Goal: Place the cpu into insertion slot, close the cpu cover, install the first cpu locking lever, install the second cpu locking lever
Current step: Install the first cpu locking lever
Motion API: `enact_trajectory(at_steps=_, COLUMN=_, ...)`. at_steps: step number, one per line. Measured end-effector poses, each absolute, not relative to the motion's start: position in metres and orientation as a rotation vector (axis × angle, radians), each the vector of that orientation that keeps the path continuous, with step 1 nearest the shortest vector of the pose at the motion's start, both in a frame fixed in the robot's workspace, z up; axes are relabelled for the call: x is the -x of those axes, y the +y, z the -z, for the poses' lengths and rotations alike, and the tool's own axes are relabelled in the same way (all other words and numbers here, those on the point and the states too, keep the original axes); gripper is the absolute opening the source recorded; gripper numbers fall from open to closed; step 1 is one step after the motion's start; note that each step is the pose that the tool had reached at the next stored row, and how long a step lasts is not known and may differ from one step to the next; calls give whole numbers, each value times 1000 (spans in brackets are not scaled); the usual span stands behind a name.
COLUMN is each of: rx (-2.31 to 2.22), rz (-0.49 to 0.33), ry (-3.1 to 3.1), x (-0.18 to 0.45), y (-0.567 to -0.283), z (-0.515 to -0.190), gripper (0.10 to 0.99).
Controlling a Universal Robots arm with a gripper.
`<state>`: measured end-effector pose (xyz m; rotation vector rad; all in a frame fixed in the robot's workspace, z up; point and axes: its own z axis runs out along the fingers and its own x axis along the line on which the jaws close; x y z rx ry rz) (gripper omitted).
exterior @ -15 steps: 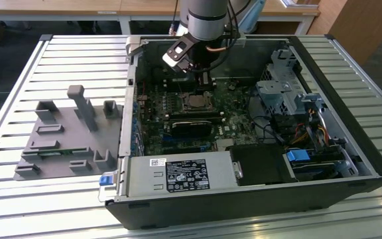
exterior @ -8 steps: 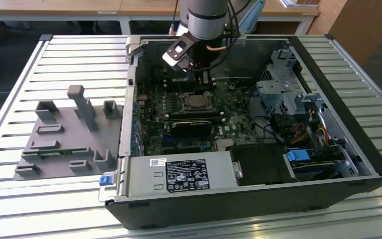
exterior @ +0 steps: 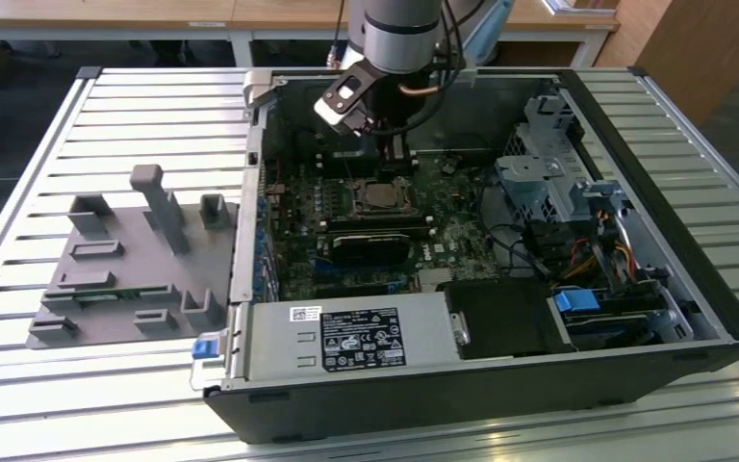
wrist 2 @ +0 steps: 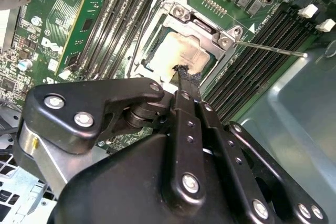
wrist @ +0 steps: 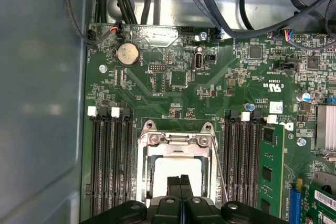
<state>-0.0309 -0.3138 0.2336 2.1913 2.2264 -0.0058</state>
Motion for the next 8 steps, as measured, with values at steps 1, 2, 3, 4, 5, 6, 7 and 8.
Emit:
enact_trajectory(at_steps=1, rx=-2191, rz=6, ry=2226, x=31, y=-314, z=-234, gripper=118)
enact_trajectory(at_steps=2, rx=-2191, rz=6, ry=2226, x=31, y=-314, z=-234, gripper=118)
enact_trajectory(at_steps=3, rx=-2191, rz=6, ry=2226, x=31, y=-314, z=-234, gripper=118)
enact_trajectory(at_steps=4, rx=-2191, rz=6, ry=2226, x=31, y=-314, z=-234, gripper=118)
enact_trajectory(at_steps=5, rx=-2191, rz=6, ry=2226, x=31, y=-314, z=-235, gripper=118)
enact_trajectory(at_steps=6, rx=-2191, rz=6, ry=2226, x=31, y=-314, z=-235, gripper=118)
enact_trajectory(at_steps=7, rx=-2191, rz=6, ry=2226, x=31, y=-314, z=-235, gripper=118)
enact_trajectory(at_steps=8, rx=-2191, rz=6, ry=2226, x=31, y=-314, z=-235, gripper=118)
